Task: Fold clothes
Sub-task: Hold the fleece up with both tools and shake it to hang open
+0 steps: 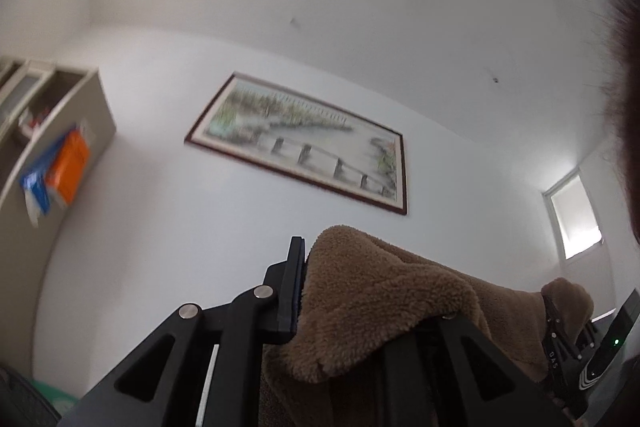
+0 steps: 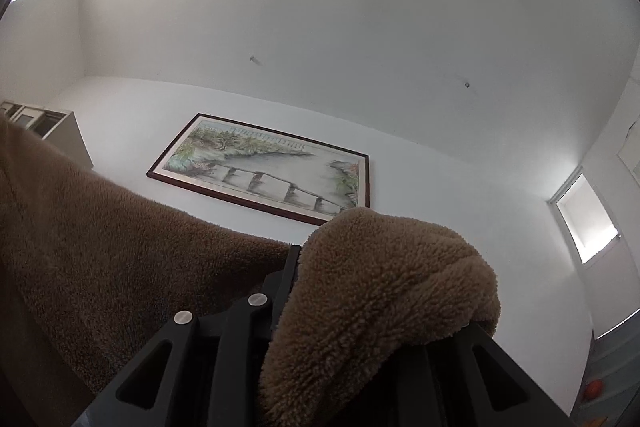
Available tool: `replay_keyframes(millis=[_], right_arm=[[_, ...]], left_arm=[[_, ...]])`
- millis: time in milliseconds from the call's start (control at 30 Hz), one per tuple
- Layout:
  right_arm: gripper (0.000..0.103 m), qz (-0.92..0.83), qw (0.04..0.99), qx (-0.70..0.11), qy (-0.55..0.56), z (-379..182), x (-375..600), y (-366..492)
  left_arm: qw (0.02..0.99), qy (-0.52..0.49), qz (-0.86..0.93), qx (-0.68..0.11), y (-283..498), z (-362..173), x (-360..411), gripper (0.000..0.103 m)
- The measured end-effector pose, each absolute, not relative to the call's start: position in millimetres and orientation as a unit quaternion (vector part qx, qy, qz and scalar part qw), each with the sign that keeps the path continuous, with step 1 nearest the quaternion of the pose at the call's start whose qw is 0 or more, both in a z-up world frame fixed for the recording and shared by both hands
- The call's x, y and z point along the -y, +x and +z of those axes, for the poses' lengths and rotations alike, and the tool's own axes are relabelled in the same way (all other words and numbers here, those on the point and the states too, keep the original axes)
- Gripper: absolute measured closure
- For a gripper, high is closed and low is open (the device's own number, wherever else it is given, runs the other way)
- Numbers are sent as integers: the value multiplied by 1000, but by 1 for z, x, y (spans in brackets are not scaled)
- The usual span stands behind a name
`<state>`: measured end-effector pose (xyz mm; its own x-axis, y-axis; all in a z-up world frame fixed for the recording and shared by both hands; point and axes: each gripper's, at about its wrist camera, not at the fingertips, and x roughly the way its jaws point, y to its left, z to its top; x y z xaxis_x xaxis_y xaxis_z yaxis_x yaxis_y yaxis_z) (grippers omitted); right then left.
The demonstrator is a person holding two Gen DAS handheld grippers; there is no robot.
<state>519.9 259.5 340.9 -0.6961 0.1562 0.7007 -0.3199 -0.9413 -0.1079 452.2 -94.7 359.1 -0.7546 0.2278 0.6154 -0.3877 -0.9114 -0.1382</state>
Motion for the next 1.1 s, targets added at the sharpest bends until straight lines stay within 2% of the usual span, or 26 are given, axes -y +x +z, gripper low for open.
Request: replay_keyframes(millis=[167,367,600,833,1100], right_arm=[[84,922,122,105,351,340,-262,517],[84,923,113,137,342,331,-249,507],[84,933,113,150,308,322,-244,475],[84,956,111,144,229,321,-255,394],[84,977,93,181,61,273,-268,242]], left_arm=[[187,297,929,119,459,368,110,86],[111,280,948,99,438,368,110,86],[120,247,958,85,399,362,113,86],[137,159,975,75,309,361,105,86],[115,14,991,70,172,308,78,86]])
